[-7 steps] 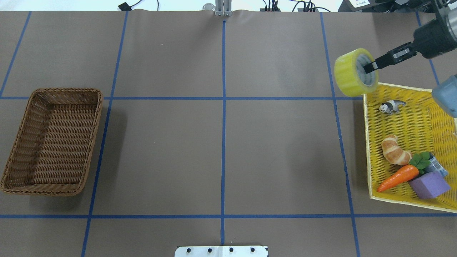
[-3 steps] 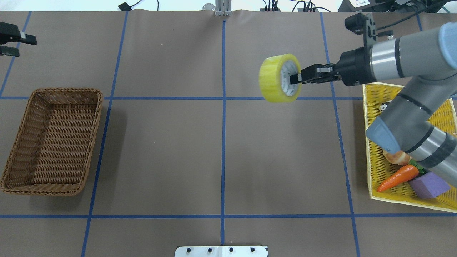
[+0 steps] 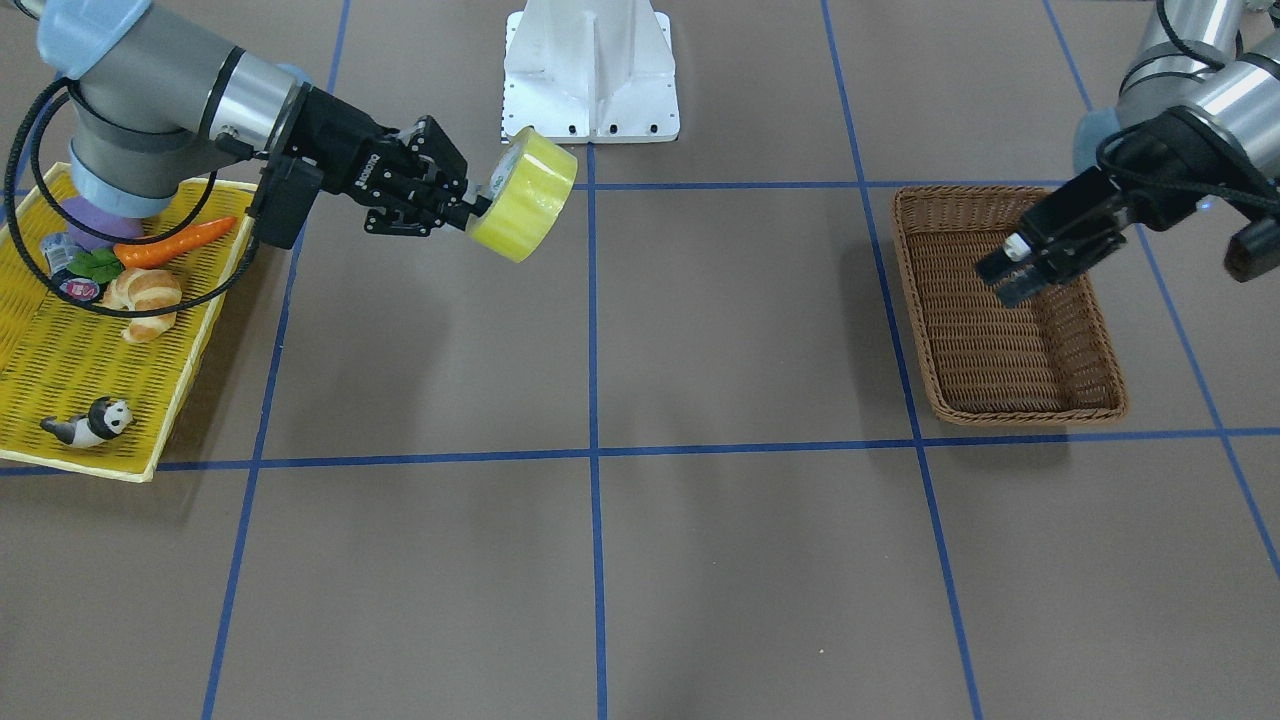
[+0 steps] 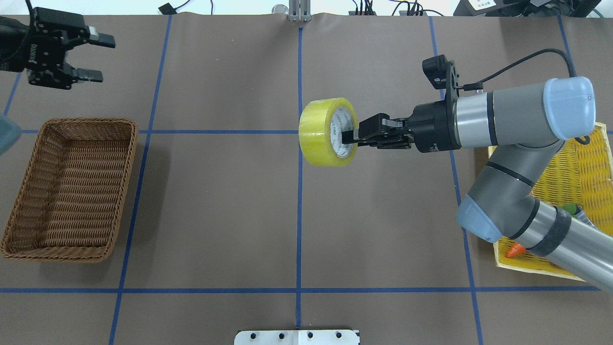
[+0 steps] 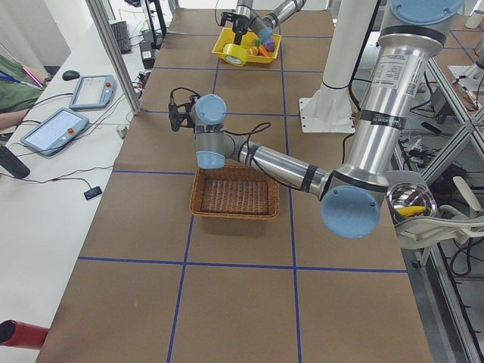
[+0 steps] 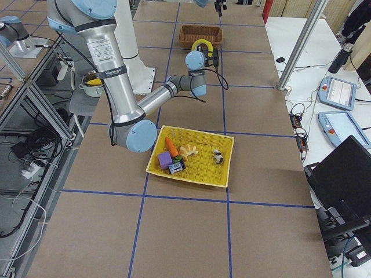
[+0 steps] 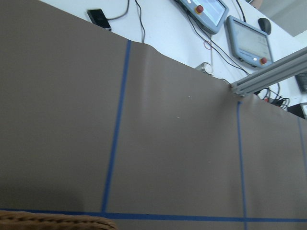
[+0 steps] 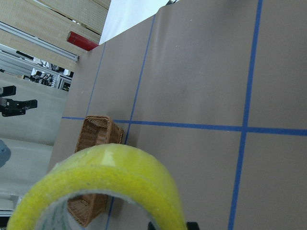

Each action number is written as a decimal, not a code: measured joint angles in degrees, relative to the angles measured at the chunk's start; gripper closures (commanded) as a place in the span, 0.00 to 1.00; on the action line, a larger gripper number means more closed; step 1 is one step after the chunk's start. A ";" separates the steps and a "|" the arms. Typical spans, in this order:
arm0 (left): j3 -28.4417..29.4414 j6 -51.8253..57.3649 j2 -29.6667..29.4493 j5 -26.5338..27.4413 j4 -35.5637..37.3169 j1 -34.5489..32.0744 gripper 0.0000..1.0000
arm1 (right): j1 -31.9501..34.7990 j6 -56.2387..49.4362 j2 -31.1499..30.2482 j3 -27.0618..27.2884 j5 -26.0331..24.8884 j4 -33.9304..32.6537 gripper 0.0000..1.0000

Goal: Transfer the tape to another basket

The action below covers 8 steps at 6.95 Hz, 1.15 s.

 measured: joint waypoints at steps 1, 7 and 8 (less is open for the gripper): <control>0.06 -6.55 -1.48 2.69 -7.37 4.15 0.03 | -2.15 4.86 1.08 0.02 -0.12 2.68 1.00; -8.10 -16.51 -4.39 22.86 -22.71 22.61 0.03 | -4.97 18.23 5.16 2.01 -0.35 7.70 1.00; -9.07 -16.55 -5.11 26.80 -22.75 25.65 0.03 | -5.01 18.52 5.28 2.06 -0.32 7.74 1.00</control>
